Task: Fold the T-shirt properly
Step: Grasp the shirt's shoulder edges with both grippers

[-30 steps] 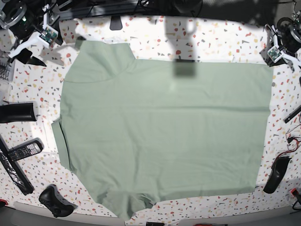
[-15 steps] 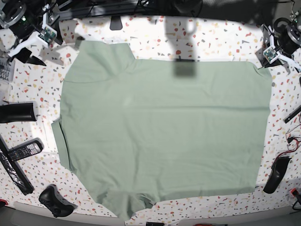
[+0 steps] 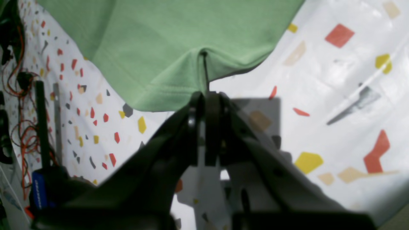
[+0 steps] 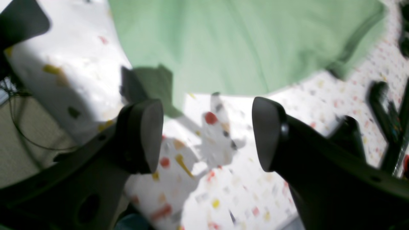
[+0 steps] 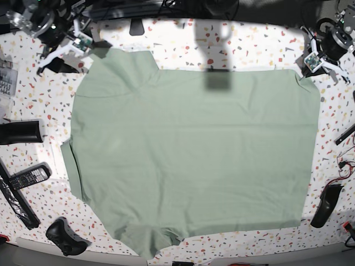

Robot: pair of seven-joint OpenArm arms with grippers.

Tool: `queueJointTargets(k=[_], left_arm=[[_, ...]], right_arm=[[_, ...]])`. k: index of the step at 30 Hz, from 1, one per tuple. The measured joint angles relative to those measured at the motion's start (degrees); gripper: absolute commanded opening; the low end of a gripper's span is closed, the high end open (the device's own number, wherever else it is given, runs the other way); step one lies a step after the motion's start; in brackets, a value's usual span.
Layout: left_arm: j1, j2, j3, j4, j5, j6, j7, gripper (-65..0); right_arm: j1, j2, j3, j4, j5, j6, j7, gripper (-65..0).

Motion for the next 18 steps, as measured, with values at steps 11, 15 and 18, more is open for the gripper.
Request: queueJointTargets(k=[11, 15, 18], left_arm=[[0.0, 0.0, 0.0, 0.0, 0.1, -0.1, 0.1, -65.0], [0.0, 0.0, 0.0, 0.0, 0.1, -0.1, 0.1, -65.0], [0.0, 0.0, 0.0, 0.0, 0.1, -0.1, 0.0, -65.0]], right_arm=[[4.5, -0.1, -6.4, -2.4, -1.4, 5.1, -1.0, -23.3], [4.5, -0.1, -6.4, -2.4, -1.3, 3.2, -0.9, -23.3], [4.5, -0.1, -6.3, -2.4, -1.2, 2.6, -2.1, -23.3]])
